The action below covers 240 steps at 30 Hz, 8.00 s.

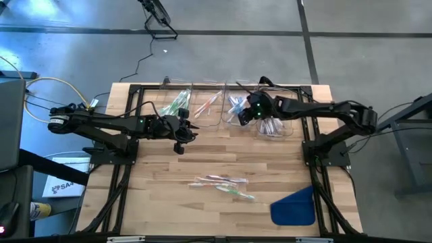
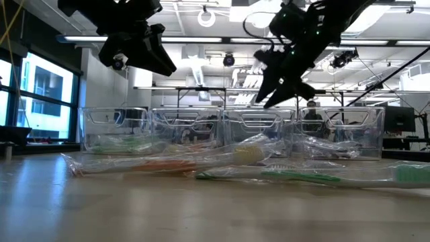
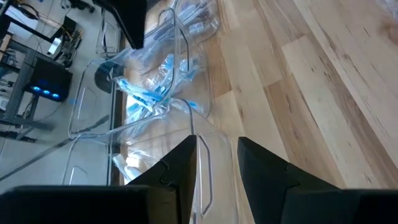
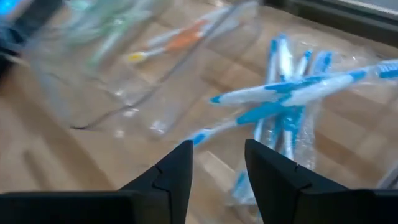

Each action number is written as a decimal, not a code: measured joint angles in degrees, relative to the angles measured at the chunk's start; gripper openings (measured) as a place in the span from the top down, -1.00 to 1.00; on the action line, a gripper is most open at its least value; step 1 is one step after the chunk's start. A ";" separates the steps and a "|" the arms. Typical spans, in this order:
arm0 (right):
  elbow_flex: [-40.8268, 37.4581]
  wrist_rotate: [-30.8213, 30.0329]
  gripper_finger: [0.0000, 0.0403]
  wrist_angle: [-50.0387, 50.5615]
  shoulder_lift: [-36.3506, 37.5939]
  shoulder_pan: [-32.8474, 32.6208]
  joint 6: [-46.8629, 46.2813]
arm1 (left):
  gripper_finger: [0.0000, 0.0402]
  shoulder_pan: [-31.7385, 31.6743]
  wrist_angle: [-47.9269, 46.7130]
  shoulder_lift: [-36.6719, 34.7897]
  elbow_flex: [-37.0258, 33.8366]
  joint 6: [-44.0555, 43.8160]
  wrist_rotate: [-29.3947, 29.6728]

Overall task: Pick & Place Toothbrushes
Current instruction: Put the green toothbrush into the left transparent bin

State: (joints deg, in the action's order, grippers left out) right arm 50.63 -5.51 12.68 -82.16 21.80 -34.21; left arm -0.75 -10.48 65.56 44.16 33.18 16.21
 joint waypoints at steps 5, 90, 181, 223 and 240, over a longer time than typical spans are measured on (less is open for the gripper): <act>0.00 4.23 0.33 0.61 4.48 0.11 2.30 | 0.44 0.00 0.02 0.00 0.00 -0.01 -0.02; 0.02 -13.24 0.36 -7.16 8.60 -35.51 -4.72 | 0.44 0.00 -0.64 0.00 0.00 -0.03 -0.04; 17.57 -11.05 0.40 24.33 -12.98 -56.50 -24.51 | 0.44 0.02 -4.70 -0.02 0.00 -0.46 -0.02; 4.72 -4.62 0.20 3.70 -22.72 -59.36 -21.56 | 0.44 0.02 -4.70 0.00 0.00 -0.47 -0.11; 4.65 -6.20 0.75 5.41 -22.88 -58.53 -23.20 | 0.44 0.02 -4.66 0.00 0.00 -0.49 -0.09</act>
State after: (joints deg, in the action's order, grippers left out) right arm 55.28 -11.70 18.10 -105.03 -36.73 -57.42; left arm -0.73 -15.14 65.56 44.16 32.69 16.12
